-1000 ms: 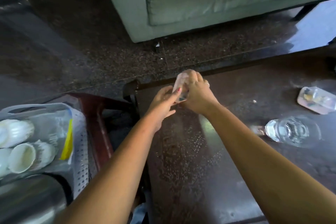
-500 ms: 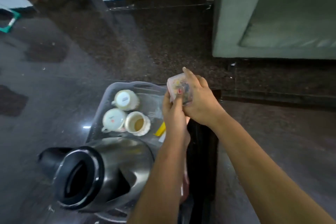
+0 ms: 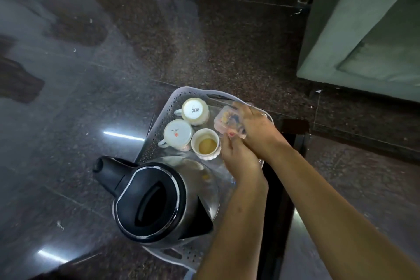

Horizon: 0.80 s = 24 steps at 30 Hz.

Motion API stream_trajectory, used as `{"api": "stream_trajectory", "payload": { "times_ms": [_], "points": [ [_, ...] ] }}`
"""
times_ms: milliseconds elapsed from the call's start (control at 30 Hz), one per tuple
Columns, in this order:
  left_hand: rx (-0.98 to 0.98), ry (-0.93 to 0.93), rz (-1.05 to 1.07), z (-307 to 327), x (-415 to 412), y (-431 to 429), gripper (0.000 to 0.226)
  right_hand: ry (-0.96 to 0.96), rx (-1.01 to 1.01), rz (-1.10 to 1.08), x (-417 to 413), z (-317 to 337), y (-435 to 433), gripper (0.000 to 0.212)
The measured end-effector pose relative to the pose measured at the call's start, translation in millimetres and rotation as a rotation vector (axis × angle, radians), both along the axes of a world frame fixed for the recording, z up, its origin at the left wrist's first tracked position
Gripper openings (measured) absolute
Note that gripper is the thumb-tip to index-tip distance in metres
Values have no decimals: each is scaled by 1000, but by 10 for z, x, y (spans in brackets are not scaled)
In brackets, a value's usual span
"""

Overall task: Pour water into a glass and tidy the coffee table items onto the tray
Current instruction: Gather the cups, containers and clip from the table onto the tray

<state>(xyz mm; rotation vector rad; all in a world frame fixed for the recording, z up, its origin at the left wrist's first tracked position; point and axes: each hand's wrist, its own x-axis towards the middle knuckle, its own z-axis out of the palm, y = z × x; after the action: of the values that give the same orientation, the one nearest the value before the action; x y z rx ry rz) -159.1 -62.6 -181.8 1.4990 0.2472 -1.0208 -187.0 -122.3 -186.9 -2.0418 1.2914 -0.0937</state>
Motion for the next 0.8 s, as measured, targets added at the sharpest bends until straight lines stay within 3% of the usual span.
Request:
{"api": "stream_trajectory", "payload": {
  "times_ms": [167,300,400,467,600,700,800],
  "points": [
    [-14,57,35,-40,-6,108,35,-28,-40,-10,57,-62,22,60],
    [-50,58,87,-24,57,119,34,-277,55,-202,61,-61,-7,39],
    [-87,30,47,-33,44,107,35,-522,404,-514,60,-38,-62,18],
    [-114,15,7,-53,11,96,37,-590,631,-633,76,-25,-75,21],
    [-99,-123,-63,-134,-37,81,42,-295,476,-460,133,-74,-106,54],
    [-61,-260,-142,-181,-47,89,44,-176,404,-374,166,-108,-124,50],
    [-100,-272,-175,-230,-51,85,46,16,346,-359,222,-85,-137,54]
  ]
}}
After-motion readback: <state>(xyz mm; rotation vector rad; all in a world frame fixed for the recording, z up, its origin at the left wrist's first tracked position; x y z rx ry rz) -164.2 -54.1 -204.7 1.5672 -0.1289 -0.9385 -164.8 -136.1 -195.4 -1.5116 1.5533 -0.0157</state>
